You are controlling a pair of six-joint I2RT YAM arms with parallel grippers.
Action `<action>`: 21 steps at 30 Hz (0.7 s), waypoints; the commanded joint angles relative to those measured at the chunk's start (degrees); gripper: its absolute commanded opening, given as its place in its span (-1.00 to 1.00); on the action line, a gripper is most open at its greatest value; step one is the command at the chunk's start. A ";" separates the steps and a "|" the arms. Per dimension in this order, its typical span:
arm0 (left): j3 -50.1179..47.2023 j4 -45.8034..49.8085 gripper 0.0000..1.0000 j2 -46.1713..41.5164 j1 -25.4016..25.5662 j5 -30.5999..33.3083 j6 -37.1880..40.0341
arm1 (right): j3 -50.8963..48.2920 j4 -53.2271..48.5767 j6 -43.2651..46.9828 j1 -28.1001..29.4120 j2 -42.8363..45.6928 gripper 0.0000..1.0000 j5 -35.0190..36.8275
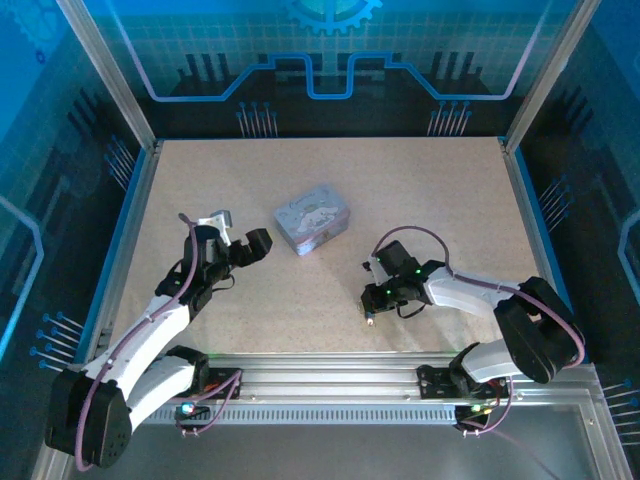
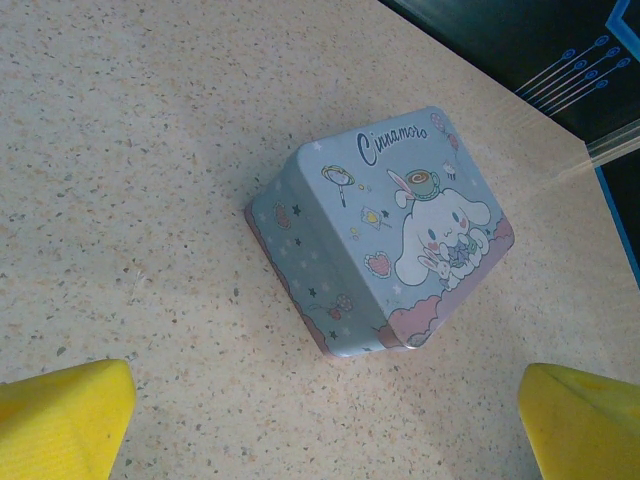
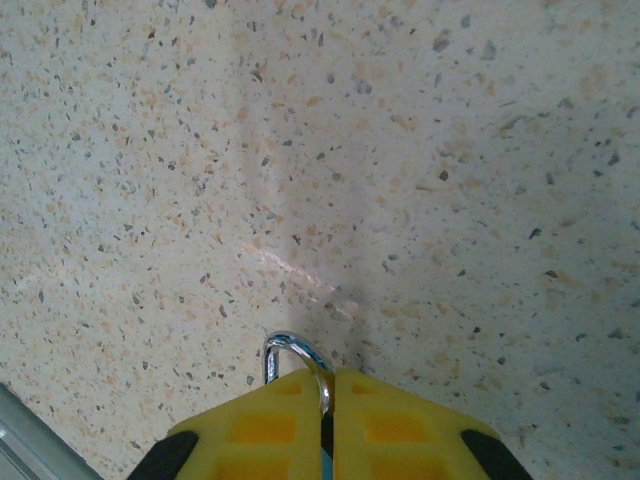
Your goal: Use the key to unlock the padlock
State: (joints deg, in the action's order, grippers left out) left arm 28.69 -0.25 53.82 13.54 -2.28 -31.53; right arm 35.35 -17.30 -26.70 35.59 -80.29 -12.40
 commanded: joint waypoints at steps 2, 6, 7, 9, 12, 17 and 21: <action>-0.74 0.16 0.98 -0.53 -0.71 0.60 -0.14 | 1.33 -0.90 0.07 0.72 -0.75 -0.75 1.03; -0.54 0.34 0.98 -0.56 -0.80 0.44 -0.15 | 1.91 -1.55 0.20 0.70 -0.07 -0.71 1.67; -0.47 0.41 0.98 -0.56 -0.84 0.36 -0.21 | 2.08 -1.81 0.26 0.69 0.13 -0.70 1.88; -0.33 0.51 0.98 -0.63 -0.88 0.22 -0.31 | 2.58 -2.38 0.50 0.71 0.78 -0.67 2.24; -0.04 0.64 0.98 -0.69 -0.99 0.09 -0.42 | 3.23 -3.30 0.84 0.70 1.67 -0.64 3.12; 0.45 1.21 0.98 -1.15 -1.15 -0.09 -0.46 | 4.42 -4.78 1.84 0.40 3.77 -0.60 4.69; 0.76 1.65 0.98 -1.78 -1.32 -0.25 -0.38 | 5.61 -6.14 3.65 0.01 6.62 -0.54 6.52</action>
State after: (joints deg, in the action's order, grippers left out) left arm 28.69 -0.01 53.45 12.86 -2.33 -31.55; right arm 38.83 -21.10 -25.12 35.62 -76.16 -7.88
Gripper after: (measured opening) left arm 0.989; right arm 0.226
